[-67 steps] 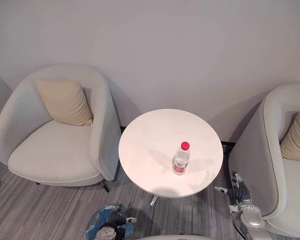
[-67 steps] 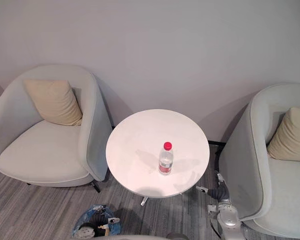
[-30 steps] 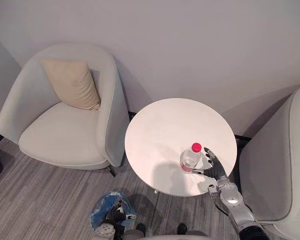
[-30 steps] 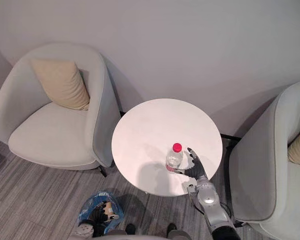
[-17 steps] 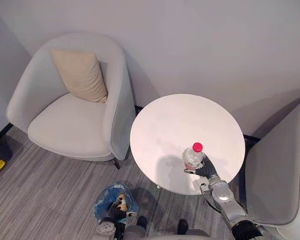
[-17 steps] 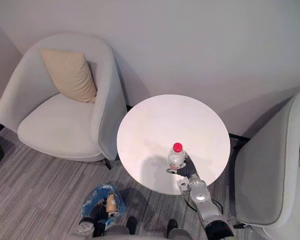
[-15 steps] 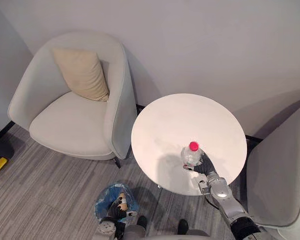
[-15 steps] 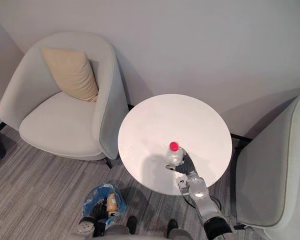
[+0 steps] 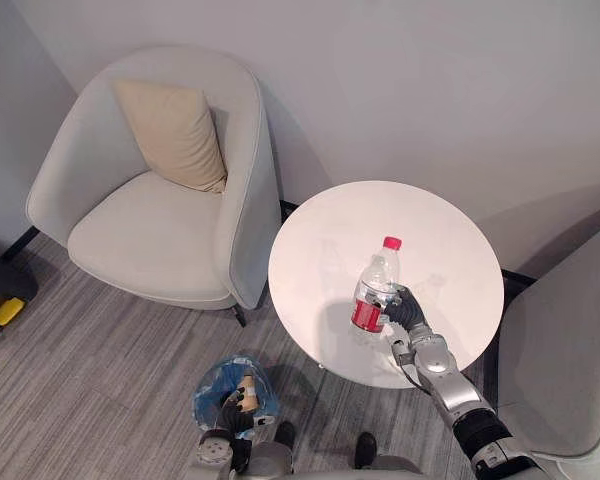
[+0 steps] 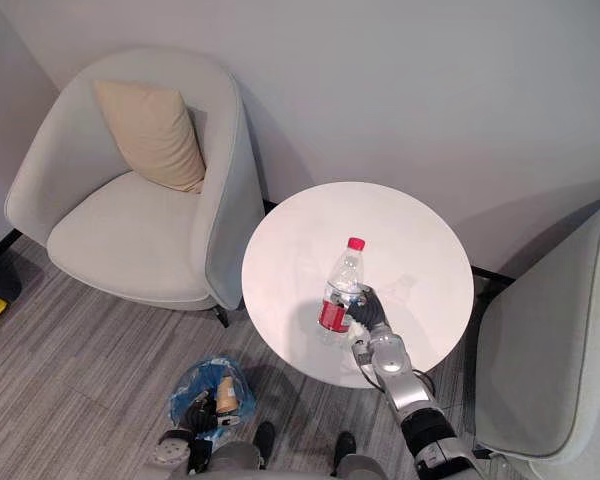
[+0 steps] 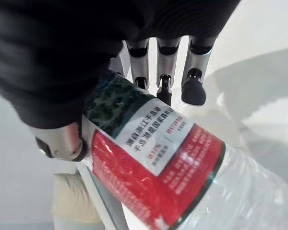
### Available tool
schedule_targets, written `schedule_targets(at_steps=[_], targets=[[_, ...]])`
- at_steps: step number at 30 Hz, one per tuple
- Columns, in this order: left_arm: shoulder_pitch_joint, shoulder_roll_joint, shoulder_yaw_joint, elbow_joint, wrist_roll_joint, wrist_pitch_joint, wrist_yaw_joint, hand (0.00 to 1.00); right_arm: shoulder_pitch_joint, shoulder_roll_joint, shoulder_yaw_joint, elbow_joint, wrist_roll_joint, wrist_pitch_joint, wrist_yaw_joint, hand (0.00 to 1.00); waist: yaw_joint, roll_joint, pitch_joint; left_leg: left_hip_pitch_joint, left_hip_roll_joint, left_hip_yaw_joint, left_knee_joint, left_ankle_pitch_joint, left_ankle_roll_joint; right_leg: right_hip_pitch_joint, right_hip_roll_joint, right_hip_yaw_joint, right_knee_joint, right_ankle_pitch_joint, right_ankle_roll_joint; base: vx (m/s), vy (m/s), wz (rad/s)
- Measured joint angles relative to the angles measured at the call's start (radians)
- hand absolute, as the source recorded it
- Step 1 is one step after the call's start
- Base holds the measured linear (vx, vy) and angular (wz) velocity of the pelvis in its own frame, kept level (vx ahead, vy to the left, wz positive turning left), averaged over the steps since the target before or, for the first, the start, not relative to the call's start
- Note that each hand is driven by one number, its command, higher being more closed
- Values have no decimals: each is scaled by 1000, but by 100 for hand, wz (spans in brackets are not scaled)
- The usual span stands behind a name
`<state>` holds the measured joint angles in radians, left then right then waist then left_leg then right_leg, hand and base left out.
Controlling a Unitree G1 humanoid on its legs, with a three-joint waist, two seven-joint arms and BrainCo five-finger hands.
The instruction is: Gather rubbish on tea table into small bin, then transfer packed bag to large trash can.
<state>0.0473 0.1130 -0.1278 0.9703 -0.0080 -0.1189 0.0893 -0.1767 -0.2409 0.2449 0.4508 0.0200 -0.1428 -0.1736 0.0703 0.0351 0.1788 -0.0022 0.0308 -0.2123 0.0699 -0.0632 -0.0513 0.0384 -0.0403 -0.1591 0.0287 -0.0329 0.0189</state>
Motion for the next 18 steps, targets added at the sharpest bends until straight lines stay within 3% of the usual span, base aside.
schedule_targets(at_steps=[4, 14, 18], targets=[[0, -3, 2, 2, 1, 0, 0, 0, 67, -1, -1, -226, -16, -15, 2, 100, 0, 0, 0, 10, 1, 15, 0, 0, 0, 2, 1, 18, 0, 1, 0, -2, 19, -11], [-2, -5, 1, 12, 1, -2, 0, 0, 178, 1, 1, -441, -70, -45, 5, 100, -5, 0, 0, 31, 6, 45, -3, -1, 1, 7, 4, 52, 0, 14, 2, -35, 15, -10], [-2, -2, -14, 21, 2, -2, 1, 0, 201, 16, 2, -523, -95, -52, 5, 100, -30, 0, 0, 36, 6, 66, -4, -2, 1, 7, 3, 73, -10, 28, 7, -41, 21, -15]])
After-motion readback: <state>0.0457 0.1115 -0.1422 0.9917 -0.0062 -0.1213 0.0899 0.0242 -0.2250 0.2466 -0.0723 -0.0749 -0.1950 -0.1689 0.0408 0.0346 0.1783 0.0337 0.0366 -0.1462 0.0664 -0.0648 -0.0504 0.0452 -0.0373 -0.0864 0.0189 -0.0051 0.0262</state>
